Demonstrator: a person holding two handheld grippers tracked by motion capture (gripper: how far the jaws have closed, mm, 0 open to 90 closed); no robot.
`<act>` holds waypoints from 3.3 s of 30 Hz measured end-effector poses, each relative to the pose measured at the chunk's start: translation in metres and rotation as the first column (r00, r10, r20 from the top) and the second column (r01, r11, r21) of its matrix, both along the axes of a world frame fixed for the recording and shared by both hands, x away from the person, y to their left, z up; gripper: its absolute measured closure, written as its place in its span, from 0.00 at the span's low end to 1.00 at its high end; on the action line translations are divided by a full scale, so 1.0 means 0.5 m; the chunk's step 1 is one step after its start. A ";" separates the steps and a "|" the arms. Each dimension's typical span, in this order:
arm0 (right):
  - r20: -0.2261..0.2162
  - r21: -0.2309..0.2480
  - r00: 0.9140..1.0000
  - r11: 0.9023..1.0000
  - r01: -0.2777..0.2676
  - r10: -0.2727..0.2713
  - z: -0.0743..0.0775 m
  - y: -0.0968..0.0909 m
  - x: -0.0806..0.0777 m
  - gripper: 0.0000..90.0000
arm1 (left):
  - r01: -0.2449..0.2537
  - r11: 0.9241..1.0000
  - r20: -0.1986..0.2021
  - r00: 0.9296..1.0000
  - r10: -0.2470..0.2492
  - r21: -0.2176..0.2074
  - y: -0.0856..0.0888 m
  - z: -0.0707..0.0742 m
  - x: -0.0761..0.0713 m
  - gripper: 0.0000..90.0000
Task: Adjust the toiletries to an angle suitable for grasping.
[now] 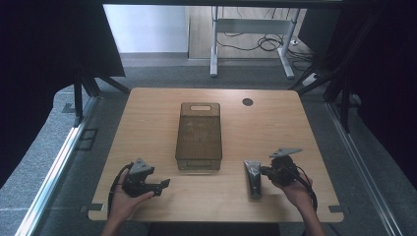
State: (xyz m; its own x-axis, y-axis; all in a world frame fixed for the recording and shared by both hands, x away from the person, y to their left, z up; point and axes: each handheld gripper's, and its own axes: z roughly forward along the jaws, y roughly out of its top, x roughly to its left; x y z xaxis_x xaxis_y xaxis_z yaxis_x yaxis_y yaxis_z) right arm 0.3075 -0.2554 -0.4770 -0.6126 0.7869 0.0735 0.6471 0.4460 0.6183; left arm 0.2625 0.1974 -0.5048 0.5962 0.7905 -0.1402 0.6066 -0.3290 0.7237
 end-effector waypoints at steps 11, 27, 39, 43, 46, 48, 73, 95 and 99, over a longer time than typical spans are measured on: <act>-0.103 -0.087 0.985 0.985 -0.147 0.138 0.026 0.082 -0.028 1.00 | 0.041 0.999 -0.005 0.999 -0.041 0.003 -0.022 -0.003 -0.005 0.24; -0.199 -0.129 0.956 0.961 -0.245 0.217 -0.007 0.125 -0.031 1.00 | 0.014 1.000 -0.010 1.000 -0.014 0.011 -0.014 -0.001 -0.017 0.24; -0.224 -0.145 0.950 0.956 -0.255 0.219 -0.028 0.125 -0.034 1.00 | -0.003 1.000 -0.010 1.000 0.003 0.018 -0.017 -0.008 -0.017 0.24; -0.222 -0.143 0.952 0.959 -0.247 0.212 -0.026 0.118 -0.040 1.00 | -0.004 1.000 -0.014 1.000 0.004 0.024 -0.018 -0.007 -0.018 0.24; -0.215 -0.144 0.954 0.959 -0.242 0.209 -0.026 0.112 -0.045 1.00 | -0.006 1.000 -0.017 1.000 0.006 0.026 -0.019 -0.004 -0.018 0.24; -0.211 -0.142 0.957 0.963 -0.231 0.198 -0.029 0.102 -0.048 1.00 | -0.003 0.999 -0.023 1.000 0.004 0.032 -0.019 -0.007 -0.017 0.24; -0.224 -0.174 0.970 0.976 -0.135 0.094 -0.015 0.009 -0.011 1.00 | -0.021 0.999 -0.023 0.999 0.022 0.032 -0.011 -0.003 -0.018 0.23; -0.186 -0.188 0.983 0.982 -0.028 -0.008 -0.002 -0.018 0.063 1.00 | -0.033 0.999 -0.030 0.999 0.034 0.040 0.000 -0.008 -0.015 0.23; -0.165 -0.172 0.985 0.983 -0.068 0.040 0.016 0.012 0.049 1.00 | -0.037 0.998 -0.030 0.999 0.038 0.048 -0.001 -0.010 -0.014 0.24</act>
